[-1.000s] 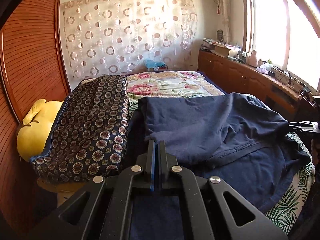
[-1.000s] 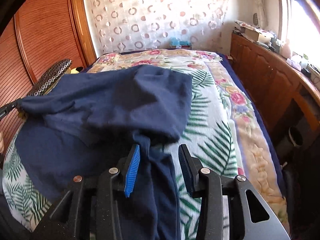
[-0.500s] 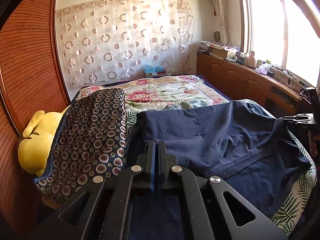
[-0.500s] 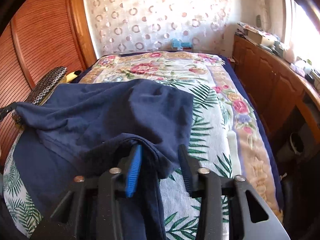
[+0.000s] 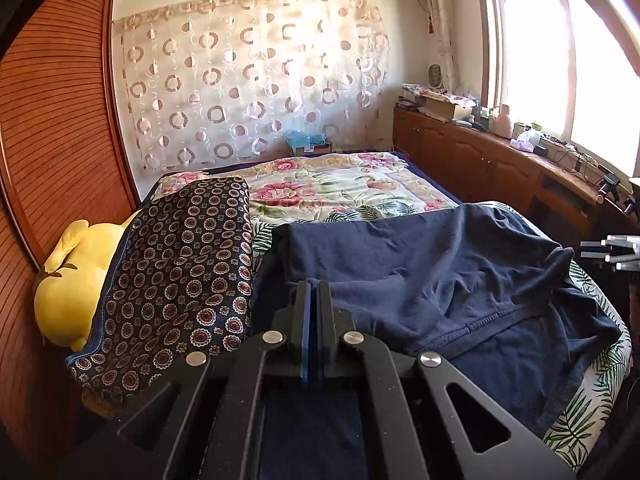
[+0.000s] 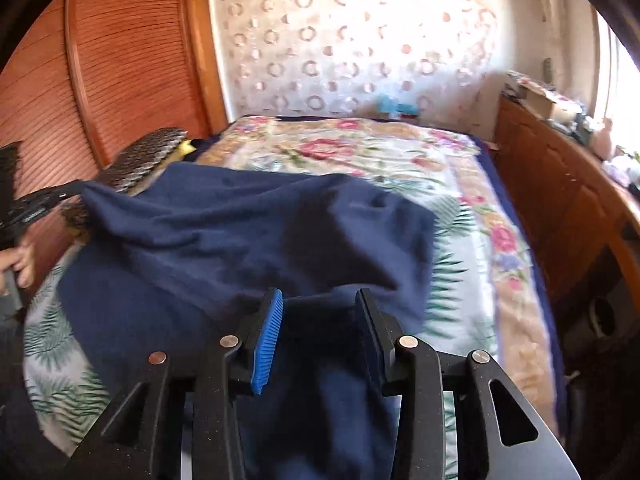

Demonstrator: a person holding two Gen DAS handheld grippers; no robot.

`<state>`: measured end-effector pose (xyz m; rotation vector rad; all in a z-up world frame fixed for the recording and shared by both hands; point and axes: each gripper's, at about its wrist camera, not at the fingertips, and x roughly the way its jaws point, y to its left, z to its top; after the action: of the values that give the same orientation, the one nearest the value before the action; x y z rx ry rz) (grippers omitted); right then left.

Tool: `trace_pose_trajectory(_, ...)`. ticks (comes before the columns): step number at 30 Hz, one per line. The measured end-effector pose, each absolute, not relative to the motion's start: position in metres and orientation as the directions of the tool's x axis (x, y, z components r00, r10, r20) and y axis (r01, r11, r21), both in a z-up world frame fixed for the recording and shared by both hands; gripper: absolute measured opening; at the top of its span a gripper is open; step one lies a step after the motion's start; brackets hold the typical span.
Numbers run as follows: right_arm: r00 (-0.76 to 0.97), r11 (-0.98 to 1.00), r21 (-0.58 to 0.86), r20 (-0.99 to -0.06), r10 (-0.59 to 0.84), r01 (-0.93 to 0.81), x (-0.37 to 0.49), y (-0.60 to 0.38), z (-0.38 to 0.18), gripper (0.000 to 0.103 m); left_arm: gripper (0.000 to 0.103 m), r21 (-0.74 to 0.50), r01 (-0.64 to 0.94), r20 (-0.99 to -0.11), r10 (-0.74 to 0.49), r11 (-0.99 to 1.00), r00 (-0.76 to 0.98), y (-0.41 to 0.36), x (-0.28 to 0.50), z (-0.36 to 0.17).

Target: Fold small clothes

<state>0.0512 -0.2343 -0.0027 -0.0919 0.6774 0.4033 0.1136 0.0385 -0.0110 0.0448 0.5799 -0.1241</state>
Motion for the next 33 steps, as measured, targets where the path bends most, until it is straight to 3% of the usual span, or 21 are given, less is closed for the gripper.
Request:
trace_pose_trajectory(8, 0.603, 0.928, 0.129, -0.727, 0.328, -0.349, 0.081, -0.219, -0.058, 0.039, 0.003, 0.005, 0.127, -0.546, -0.104, 0.992, 0.831, 0.038, 0.112, -0.011)
trace_pose_trajectory(18, 0.637, 0.941, 0.258, -0.693, 0.338, -0.218, 0.123, -0.248, -0.051, 0.039, 0.003, -0.001, 0.125, -0.535, -0.106, 0.992, 0.838, 0.041, 0.113, -0.007)
trace_pose_trajectory(20, 0.644, 0.941, 0.243, -0.687, 0.338, -0.234, 0.122, -0.246, -0.047, 0.027, 0.003, 0.001, 0.124, -0.533, -0.105, 0.992, 0.84, 0.041, 0.113, -0.006)
trace_pose_trajectory(21, 0.652, 0.943, 0.222, -0.682, 0.331, -0.247, 0.119, -0.244, -0.045, 0.008, 0.003, 0.003, 0.124, -0.532, -0.104, 0.992, 0.84, 0.04, 0.113, -0.005)
trace_pose_trajectory(25, 0.697, 0.939, 0.188, -0.631, 0.341, -0.289, 0.104, -0.246, -0.024, 0.003, 0.003, -0.002, 0.121, -0.523, -0.104, 0.993, 0.846, 0.042, 0.113, -0.002)
trace_pose_trajectory(33, 0.787, 0.934, 0.137, -0.507, 0.352, -0.33, 0.076, -0.253, 0.016, 0.002, 0.003, -0.007, 0.126, -0.494, -0.113, 0.992, 0.862, 0.046, 0.108, 0.014)
